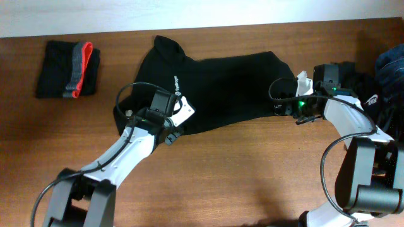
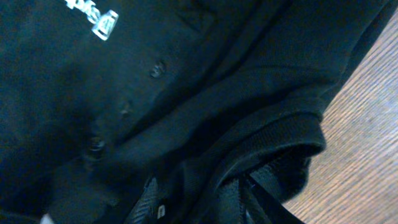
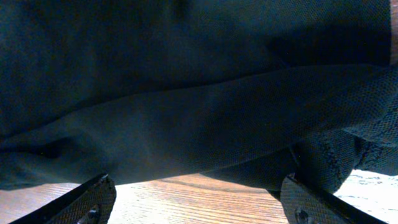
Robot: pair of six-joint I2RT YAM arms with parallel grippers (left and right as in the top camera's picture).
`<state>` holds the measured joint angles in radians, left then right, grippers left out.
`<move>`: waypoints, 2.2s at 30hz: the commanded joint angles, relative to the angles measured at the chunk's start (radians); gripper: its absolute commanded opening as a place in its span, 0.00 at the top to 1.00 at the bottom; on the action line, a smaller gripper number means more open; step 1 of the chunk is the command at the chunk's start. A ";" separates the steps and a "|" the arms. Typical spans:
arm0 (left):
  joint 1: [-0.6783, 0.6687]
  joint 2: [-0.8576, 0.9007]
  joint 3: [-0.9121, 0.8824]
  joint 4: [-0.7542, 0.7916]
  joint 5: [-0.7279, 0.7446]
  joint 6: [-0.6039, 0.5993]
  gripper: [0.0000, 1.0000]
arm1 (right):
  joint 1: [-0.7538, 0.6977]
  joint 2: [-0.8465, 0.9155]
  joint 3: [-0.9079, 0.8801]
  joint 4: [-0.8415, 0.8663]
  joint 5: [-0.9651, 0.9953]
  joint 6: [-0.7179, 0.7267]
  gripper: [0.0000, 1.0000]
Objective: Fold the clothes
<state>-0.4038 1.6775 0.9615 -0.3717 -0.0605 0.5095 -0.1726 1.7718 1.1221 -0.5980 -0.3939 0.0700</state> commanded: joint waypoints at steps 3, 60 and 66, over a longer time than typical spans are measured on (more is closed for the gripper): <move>0.000 0.045 0.008 0.005 0.004 0.016 0.63 | 0.010 -0.002 0.015 0.004 -0.013 -0.011 0.09; -0.032 -0.140 0.013 0.303 -0.222 -0.150 0.40 | 0.009 -0.002 0.015 0.018 -0.014 -0.011 0.08; -0.100 -0.164 0.013 0.062 -0.085 -0.150 0.99 | 0.009 -0.002 0.015 0.018 -0.014 -0.011 0.09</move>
<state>-0.4805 1.5177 0.9672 -0.2543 -0.2302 0.3771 -0.1726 1.7714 1.1225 -0.5808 -0.3943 0.0696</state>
